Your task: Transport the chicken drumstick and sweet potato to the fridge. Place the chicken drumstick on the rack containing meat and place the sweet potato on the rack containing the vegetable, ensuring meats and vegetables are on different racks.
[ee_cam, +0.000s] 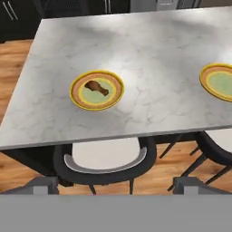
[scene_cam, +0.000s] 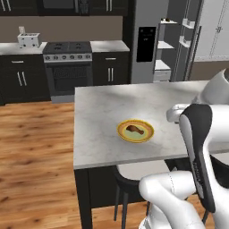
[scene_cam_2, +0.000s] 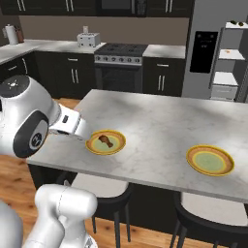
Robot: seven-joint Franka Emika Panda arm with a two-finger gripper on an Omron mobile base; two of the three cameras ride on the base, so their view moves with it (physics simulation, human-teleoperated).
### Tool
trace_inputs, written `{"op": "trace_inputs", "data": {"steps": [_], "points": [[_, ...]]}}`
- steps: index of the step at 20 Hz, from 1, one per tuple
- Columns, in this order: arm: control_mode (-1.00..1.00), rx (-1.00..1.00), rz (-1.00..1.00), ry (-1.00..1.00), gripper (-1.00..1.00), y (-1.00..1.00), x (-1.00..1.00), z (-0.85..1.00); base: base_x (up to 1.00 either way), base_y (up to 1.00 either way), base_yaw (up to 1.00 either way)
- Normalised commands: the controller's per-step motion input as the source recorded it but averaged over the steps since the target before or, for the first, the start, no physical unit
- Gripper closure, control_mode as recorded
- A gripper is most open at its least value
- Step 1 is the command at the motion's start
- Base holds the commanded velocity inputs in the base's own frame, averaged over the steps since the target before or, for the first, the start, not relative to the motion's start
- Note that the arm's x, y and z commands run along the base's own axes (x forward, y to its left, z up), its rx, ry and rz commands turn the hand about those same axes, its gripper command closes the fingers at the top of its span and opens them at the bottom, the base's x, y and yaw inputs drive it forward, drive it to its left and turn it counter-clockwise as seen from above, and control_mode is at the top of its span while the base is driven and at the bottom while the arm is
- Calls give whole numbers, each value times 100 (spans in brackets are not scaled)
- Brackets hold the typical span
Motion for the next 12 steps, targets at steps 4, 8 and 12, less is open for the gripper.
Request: {"op": "trace_inputs", "data": {"steps": [4, 8, 12], "points": [[-100, 1, 17, 29, -100, -13, 43, -81, 0, 0, 0], [-100, 0, 23, 22, -100, 1, 44, -67, 0, 0, 0], [-100, 0, 30, 20, -100, 1, 40, -43, 0, 0, 0]]}}
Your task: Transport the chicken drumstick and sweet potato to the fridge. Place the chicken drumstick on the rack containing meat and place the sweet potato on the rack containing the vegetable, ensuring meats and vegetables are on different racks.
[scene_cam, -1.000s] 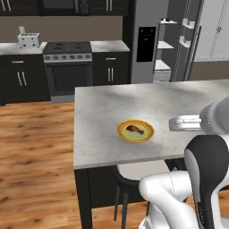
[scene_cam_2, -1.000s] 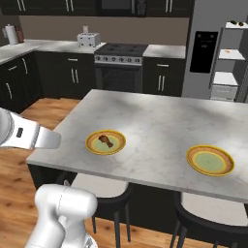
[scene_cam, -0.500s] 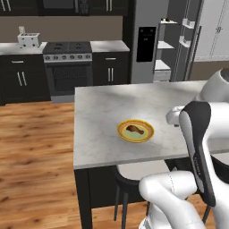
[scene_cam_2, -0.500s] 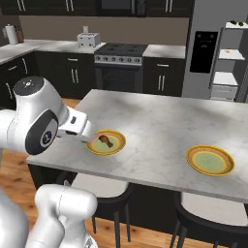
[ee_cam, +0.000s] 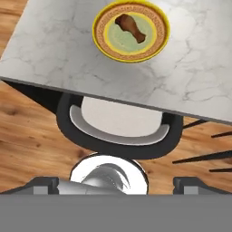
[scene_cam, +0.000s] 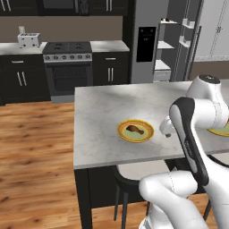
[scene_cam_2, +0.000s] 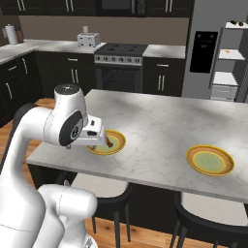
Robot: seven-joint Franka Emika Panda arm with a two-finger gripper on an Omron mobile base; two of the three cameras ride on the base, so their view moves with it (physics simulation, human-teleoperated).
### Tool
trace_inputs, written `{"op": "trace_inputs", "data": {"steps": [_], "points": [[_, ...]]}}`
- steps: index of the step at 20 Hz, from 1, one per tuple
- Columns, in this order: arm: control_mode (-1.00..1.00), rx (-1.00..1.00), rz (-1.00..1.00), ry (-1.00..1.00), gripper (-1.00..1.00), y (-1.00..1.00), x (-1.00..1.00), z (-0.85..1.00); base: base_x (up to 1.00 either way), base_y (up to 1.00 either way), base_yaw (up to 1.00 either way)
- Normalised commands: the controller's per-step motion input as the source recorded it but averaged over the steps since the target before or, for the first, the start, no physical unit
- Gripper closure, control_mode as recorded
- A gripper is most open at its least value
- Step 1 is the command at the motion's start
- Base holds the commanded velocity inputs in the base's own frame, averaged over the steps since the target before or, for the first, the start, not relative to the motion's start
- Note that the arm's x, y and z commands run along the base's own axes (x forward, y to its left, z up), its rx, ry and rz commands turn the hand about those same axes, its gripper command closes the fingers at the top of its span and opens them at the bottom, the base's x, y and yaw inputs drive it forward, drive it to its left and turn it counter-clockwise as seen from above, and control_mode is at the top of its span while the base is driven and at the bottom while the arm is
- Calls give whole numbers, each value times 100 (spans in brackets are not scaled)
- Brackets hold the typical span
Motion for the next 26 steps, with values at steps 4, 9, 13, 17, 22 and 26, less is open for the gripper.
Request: {"op": "trace_inputs", "data": {"steps": [4, 9, 13, 17, 22, 26], "points": [[-100, -9, 27, 8, -100, 10, 7, -44, 0, 0, 0], [-100, -3, 14, -5, -100, 27, 16, -20, 0, 0, 0], [-100, 0, 0, -12, -100, 17, 38, -7, 0, 0, 0], [-100, 2, 0, 0, -100, 4, 65, -25, 0, 0, 0], [-100, 0, 1, 0, -100, 0, 69, -26, 0, 0, 0], [-100, 0, 4, 1, -100, 0, 79, -30, 0, 0, 0]]}}
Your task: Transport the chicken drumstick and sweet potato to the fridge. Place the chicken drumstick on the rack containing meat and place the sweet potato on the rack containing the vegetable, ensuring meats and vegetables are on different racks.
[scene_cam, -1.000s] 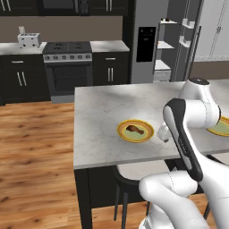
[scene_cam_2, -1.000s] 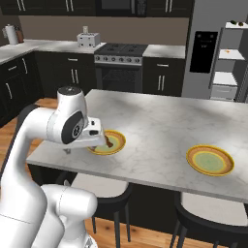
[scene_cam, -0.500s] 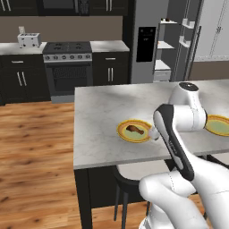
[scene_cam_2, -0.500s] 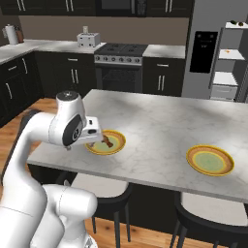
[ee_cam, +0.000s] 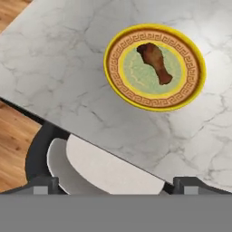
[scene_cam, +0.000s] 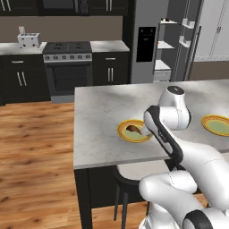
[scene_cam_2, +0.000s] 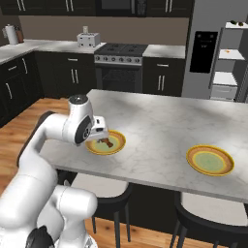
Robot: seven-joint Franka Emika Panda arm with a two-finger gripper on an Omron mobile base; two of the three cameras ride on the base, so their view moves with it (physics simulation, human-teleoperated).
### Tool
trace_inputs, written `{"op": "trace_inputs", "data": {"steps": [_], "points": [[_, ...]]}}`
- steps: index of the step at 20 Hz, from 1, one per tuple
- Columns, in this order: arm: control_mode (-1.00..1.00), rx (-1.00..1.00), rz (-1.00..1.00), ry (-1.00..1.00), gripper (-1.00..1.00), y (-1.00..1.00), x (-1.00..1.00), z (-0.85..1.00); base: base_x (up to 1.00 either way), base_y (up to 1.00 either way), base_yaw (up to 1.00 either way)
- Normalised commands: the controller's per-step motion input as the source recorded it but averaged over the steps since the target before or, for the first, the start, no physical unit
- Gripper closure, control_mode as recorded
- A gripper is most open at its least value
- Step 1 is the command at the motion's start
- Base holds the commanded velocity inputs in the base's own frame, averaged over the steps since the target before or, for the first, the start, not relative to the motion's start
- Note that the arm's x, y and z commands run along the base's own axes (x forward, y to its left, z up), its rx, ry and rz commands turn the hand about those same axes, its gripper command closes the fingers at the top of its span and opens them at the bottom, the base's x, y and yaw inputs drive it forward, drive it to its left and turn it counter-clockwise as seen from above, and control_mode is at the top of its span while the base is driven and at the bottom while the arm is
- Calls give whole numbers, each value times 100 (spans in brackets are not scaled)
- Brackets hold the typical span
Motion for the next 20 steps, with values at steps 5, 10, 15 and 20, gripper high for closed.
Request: {"op": "trace_inputs", "data": {"steps": [5, 10, 15, 20], "points": [[-100, 0, 5, 0, -100, 0, 86, -41, 0, 0, 0], [-100, 0, 6, 0, -100, 0, 80, -44, 0, 0, 0], [-100, 0, 4, 0, -100, 0, 80, -42, 0, 0, 0], [-100, 0, 1, 1, -100, 0, 53, -22, 0, 0, 0]]}}
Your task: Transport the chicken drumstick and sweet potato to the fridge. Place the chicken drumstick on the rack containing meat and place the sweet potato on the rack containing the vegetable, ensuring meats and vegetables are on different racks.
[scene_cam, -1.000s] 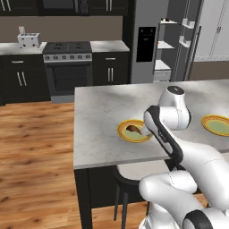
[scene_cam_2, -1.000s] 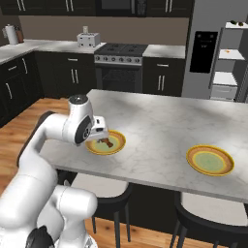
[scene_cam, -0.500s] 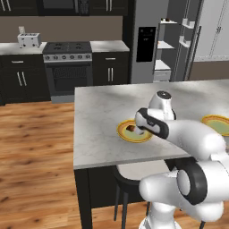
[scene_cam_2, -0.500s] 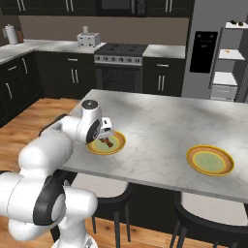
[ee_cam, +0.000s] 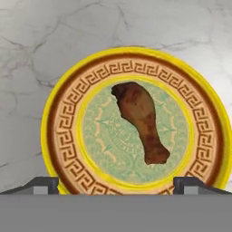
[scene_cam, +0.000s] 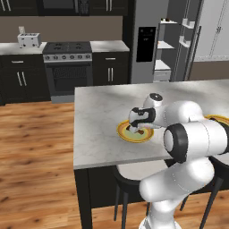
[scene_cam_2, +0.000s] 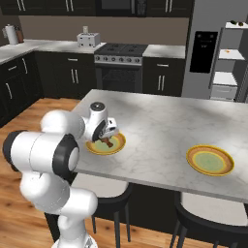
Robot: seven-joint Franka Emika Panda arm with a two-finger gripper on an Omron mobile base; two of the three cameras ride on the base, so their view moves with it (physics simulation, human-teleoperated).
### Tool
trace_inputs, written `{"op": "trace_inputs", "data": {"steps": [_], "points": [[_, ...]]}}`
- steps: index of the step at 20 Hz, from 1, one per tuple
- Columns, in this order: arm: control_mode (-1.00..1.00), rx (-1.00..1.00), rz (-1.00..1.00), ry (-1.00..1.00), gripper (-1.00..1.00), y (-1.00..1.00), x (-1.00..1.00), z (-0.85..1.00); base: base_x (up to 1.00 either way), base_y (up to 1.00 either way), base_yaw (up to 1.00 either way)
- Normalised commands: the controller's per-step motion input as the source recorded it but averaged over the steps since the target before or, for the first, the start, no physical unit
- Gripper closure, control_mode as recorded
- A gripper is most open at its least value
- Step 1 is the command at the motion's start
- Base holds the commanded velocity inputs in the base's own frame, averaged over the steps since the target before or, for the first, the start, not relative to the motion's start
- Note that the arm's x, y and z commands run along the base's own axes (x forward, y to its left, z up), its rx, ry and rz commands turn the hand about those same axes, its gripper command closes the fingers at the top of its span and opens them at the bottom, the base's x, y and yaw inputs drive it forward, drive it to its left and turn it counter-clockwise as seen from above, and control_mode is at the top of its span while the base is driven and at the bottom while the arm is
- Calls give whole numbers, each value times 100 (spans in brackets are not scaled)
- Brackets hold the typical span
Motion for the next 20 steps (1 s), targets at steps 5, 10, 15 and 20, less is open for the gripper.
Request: {"op": "trace_inputs", "data": {"steps": [5, 10, 15, 20], "points": [[-100, 0, 0, 4, -100, -1, 28, -21, 0, 0, 0], [-100, 0, 2, 6, -100, -8, 9, -30, 0, 0, 0], [-100, 0, 5, 0, -100, -19, 17, -26, 0, 0, 0], [-100, 0, 7, 0, -100, -11, 29, -30, 0, 0, 0]]}}
